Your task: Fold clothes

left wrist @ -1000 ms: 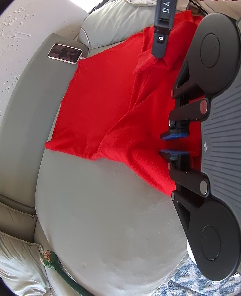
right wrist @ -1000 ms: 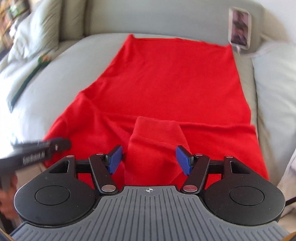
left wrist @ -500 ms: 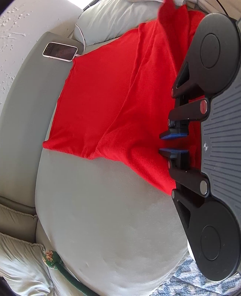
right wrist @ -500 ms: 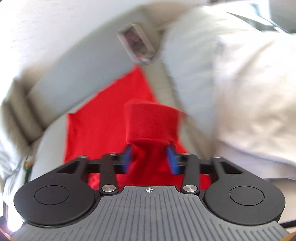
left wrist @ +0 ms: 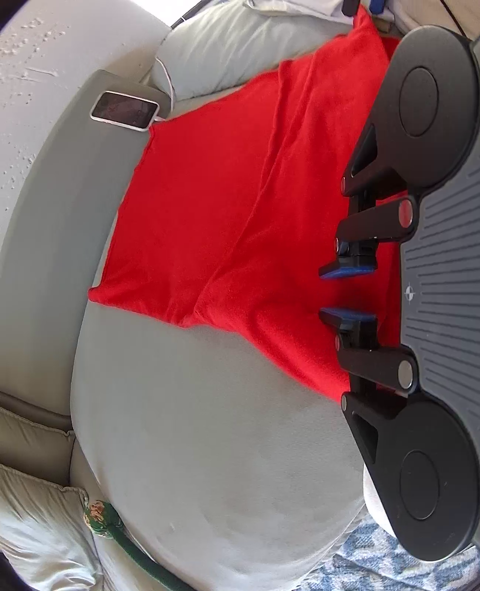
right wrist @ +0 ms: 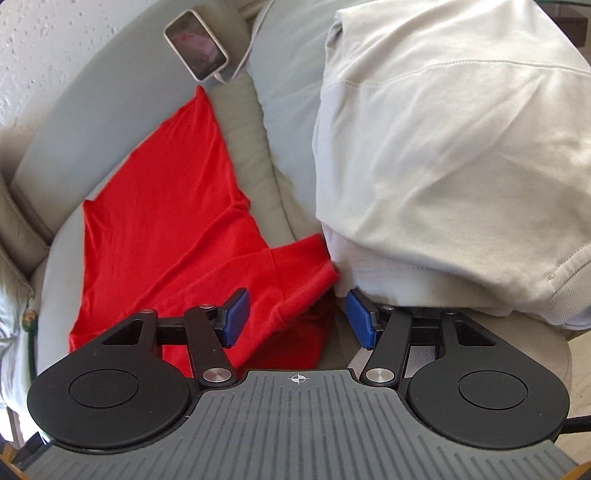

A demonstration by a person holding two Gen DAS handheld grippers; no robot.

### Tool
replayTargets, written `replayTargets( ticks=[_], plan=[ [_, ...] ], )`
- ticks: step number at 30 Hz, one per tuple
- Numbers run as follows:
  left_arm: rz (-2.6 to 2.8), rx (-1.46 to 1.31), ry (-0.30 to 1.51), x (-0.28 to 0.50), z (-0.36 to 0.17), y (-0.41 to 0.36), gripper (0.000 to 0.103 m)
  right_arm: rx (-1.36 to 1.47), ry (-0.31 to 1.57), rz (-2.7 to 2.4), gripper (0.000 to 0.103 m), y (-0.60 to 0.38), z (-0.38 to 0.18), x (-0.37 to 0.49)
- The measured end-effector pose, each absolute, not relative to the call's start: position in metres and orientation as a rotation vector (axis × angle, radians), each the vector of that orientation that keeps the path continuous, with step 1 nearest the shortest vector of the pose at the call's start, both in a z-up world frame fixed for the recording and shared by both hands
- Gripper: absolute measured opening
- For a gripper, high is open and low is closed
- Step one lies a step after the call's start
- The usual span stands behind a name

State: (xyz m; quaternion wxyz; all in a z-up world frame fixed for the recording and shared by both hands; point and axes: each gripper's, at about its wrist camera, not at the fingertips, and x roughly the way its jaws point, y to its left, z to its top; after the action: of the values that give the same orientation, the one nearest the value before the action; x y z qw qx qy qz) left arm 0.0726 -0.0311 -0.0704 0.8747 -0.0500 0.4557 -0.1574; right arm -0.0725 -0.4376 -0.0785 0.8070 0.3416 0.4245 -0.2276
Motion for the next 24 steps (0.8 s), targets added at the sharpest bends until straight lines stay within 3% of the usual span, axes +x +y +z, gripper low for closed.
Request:
replayTargets(
  ticks=[1, 3, 4, 10, 14, 15, 16, 18, 21, 24],
  plan=[
    [-0.329, -0.115, 0.931, 0.07, -0.066, -0.028, 0.02, 0.721, 0.909, -0.484, 0.06, -0.435, -0.078, -0.072],
    [-0.309, -0.129, 0.878, 0.067, -0.058, -0.022, 0.035, 0.722, 0.912, -0.471, 0.06, -0.434, -0.078, -0.071],
    [-0.293, -0.126, 0.847, 0.066, -0.054, -0.02, 0.038, 0.719, 0.917, -0.471, 0.06, -0.434, -0.079, -0.07],
    [-0.28, 0.244, 0.787, 0.095, -0.056, -0.057, 0.041, 0.651, 0.93, -0.493, 0.06, -0.432, -0.086, -0.059],
    [-0.363, 0.314, 0.838, 0.111, -0.068, -0.074, 0.035, 0.58, 0.937, -0.509, 0.058, -0.426, -0.094, -0.048],
    [-0.379, 0.339, 0.837, 0.111, -0.069, -0.078, 0.035, 0.561, 0.938, -0.509, 0.054, -0.424, -0.096, -0.046],
    [-0.394, 0.367, 0.834, 0.111, -0.07, -0.082, 0.034, 0.555, 0.936, -0.502, 0.043, -0.423, -0.098, -0.046],
    [-0.415, 0.434, 0.822, 0.109, -0.076, -0.089, 0.014, 0.568, 0.927, -0.479, 0.023, -0.422, -0.103, -0.046],
    [-0.428, 0.458, 0.797, 0.107, -0.079, -0.087, 0.009, 0.535, 0.892, -0.479, 0.015, -0.416, -0.098, -0.048],
    [-0.436, 0.321, 0.795, 0.11, -0.069, -0.067, 0.009, 0.486, 0.839, -0.478, 0.013, -0.409, -0.084, -0.05]
  ],
)
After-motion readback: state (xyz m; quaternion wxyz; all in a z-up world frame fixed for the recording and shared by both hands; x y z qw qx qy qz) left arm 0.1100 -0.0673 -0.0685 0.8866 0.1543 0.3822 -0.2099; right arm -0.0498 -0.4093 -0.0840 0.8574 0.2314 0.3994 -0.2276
